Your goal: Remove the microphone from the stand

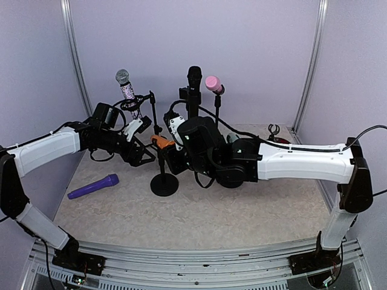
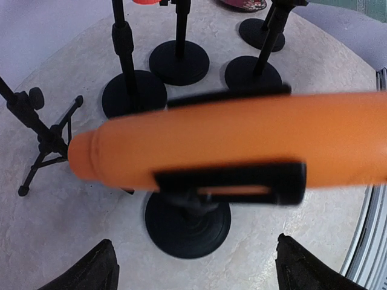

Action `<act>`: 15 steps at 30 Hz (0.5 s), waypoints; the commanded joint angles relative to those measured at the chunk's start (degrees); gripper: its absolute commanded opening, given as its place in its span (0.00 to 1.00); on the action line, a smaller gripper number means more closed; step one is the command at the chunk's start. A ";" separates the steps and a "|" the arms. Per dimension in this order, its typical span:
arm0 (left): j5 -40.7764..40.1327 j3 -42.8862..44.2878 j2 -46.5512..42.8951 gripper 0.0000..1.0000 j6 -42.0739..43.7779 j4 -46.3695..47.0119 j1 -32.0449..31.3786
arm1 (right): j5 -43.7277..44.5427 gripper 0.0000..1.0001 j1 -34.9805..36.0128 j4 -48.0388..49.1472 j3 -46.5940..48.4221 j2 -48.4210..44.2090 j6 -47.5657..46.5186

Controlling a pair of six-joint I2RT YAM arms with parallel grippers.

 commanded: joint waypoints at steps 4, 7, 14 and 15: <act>2.35 -1.43 -0.81 0.82 -3.03 4.70 -0.29 | -4.07 0.00 2.40 9.13 5.74 2.71 0.57; 2.55 -3.54 -0.59 0.75 -3.74 6.01 -0.29 | -4.42 0.00 2.71 9.82 5.97 3.83 0.19; 0.33 -5.90 1.18 0.50 -5.62 10.51 0.77 | -2.88 0.00 4.18 10.07 6.97 5.19 -2.58; 0.27 -5.99 1.45 0.46 -5.98 11.08 1.03 | -2.52 0.00 4.40 9.99 6.97 5.14 -3.03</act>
